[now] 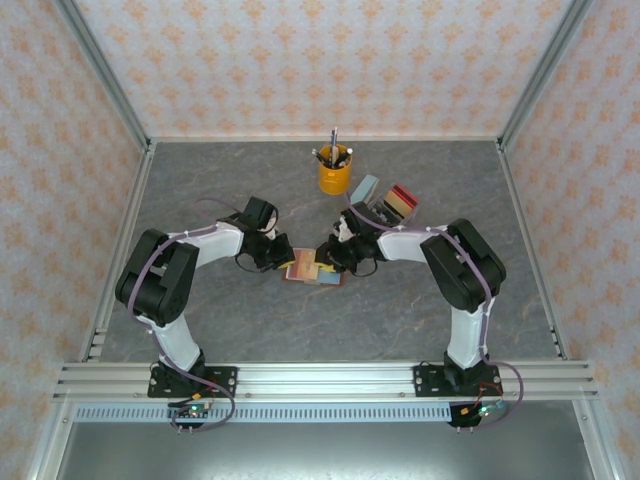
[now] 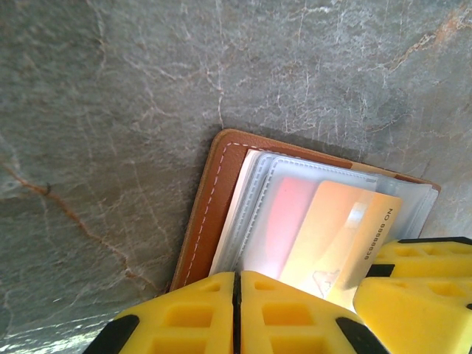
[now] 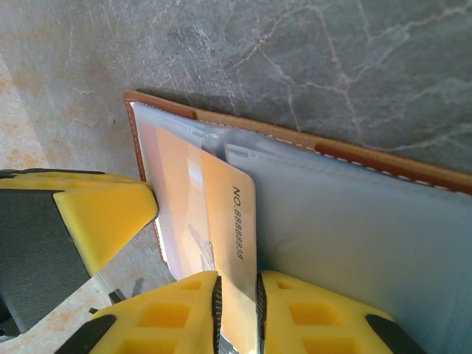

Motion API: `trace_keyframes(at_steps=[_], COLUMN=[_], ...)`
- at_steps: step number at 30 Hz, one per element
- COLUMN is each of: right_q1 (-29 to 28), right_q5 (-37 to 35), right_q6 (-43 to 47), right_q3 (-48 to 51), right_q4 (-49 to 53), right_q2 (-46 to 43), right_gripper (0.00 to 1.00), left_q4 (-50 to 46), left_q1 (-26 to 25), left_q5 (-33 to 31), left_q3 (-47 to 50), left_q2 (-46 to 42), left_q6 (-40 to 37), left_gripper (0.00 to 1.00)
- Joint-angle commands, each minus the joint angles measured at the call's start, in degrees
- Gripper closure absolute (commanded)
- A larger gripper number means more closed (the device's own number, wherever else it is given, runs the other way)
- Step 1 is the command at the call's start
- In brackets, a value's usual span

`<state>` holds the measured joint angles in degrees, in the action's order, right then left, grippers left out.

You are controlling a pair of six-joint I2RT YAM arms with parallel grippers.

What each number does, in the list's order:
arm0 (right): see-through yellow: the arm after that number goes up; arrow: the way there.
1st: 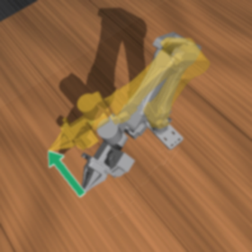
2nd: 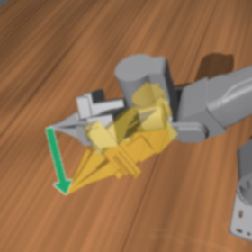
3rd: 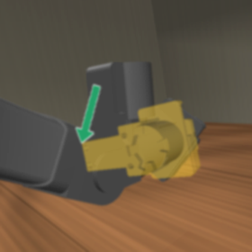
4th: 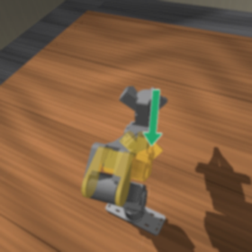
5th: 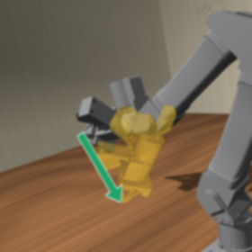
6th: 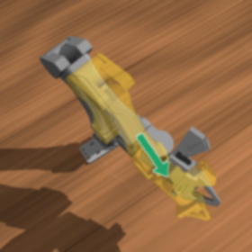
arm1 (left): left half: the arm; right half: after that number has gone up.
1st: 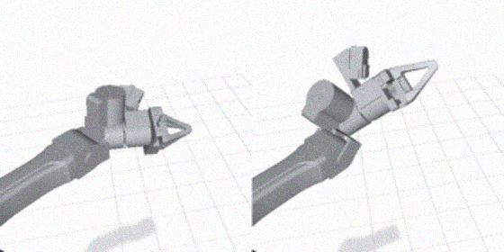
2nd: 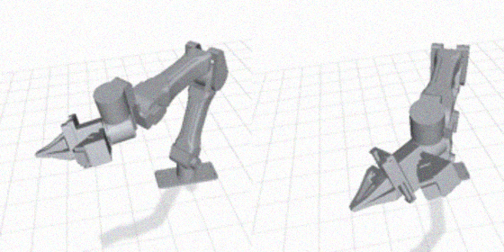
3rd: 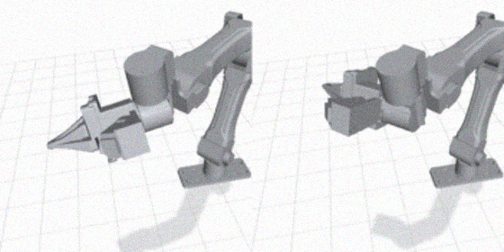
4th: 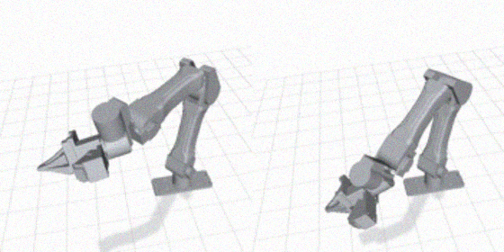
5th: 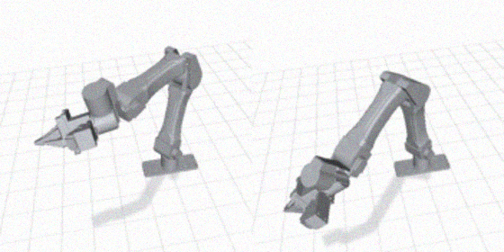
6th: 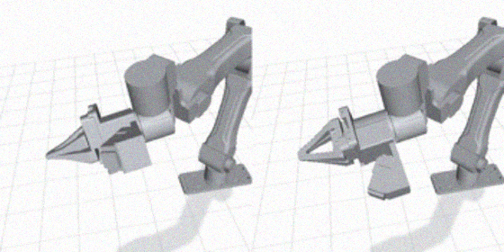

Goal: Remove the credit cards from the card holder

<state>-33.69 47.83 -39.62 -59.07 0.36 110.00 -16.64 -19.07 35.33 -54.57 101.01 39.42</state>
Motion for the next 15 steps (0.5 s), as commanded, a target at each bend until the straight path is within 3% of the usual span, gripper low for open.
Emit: trace_keyframes(at_steps=[1, 8, 15], right_q1=[0.1, 0.0, 0.1], right_q5=[-0.7, -1.2, -4.9], right_q6=[-0.5, 0.1, 3.1], right_q3=[-1.1, -1.8, -1.9], right_q4=[-0.1, 0.5, 5.5], right_q2=[2.3, 3.3, 1.5], right_gripper=[0.78, 0.81, 0.99], left_q4=[-3.9, -4.4, -6.1], left_q1=[0.2, 0.2, 0.2], left_q5=[-2.4, -2.5, -3.9], left_q3=[0.4, 0.2, -0.7], left_q2=[2.0, 2.2, 1.7], left_q6=[-0.6, -0.6, -0.9], left_gripper=[0.89, 0.91, 0.91])
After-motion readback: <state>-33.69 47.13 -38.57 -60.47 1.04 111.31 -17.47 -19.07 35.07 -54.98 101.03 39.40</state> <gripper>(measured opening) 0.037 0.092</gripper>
